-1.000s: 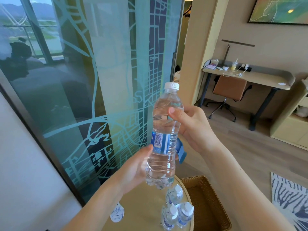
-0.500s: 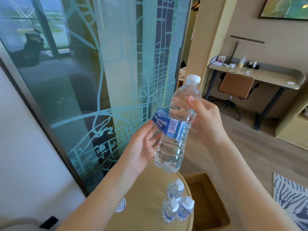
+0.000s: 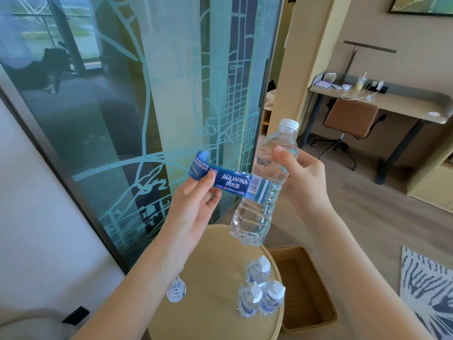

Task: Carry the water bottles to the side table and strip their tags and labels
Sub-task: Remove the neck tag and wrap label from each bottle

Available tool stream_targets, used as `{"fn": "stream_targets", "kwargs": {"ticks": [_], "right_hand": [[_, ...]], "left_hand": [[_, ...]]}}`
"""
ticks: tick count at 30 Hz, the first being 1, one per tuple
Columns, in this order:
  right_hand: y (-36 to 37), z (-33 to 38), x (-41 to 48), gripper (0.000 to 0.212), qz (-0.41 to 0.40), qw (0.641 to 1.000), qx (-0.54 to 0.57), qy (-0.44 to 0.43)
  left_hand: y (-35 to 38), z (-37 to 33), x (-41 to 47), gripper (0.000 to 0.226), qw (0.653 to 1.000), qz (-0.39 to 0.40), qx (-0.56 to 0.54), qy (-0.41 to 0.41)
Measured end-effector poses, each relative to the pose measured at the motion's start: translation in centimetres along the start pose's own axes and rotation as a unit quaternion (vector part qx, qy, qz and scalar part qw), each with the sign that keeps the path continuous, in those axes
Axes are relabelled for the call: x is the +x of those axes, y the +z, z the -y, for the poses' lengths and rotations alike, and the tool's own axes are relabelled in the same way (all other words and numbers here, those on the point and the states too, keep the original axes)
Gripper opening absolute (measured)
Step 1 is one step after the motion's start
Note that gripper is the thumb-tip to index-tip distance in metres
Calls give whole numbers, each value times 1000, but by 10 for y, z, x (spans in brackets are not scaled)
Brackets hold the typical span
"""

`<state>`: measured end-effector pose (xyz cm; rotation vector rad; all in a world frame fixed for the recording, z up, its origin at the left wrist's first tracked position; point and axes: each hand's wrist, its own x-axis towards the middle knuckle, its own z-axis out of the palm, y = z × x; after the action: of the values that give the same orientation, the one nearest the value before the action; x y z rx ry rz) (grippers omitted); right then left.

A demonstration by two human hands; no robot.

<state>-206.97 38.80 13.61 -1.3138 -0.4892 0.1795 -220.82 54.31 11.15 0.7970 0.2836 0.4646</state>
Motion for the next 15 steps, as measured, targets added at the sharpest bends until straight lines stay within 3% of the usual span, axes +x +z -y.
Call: {"fn": "stream_targets", "kwargs": {"ticks": [3, 7, 15], "right_hand": [[-3, -10, 1, 24, -27, 1000, -11, -4], [-5, -22, 2, 31, -58, 998, -20, 7], [-6, -37, 0, 28, -72, 997, -28, 30]], "left_hand": [[-3, 6, -2, 9, 998, 0, 56, 37], [-5, 17, -5, 12, 998, 14, 51, 45], [-13, 32, -8, 13, 997, -69, 37, 17]]}}
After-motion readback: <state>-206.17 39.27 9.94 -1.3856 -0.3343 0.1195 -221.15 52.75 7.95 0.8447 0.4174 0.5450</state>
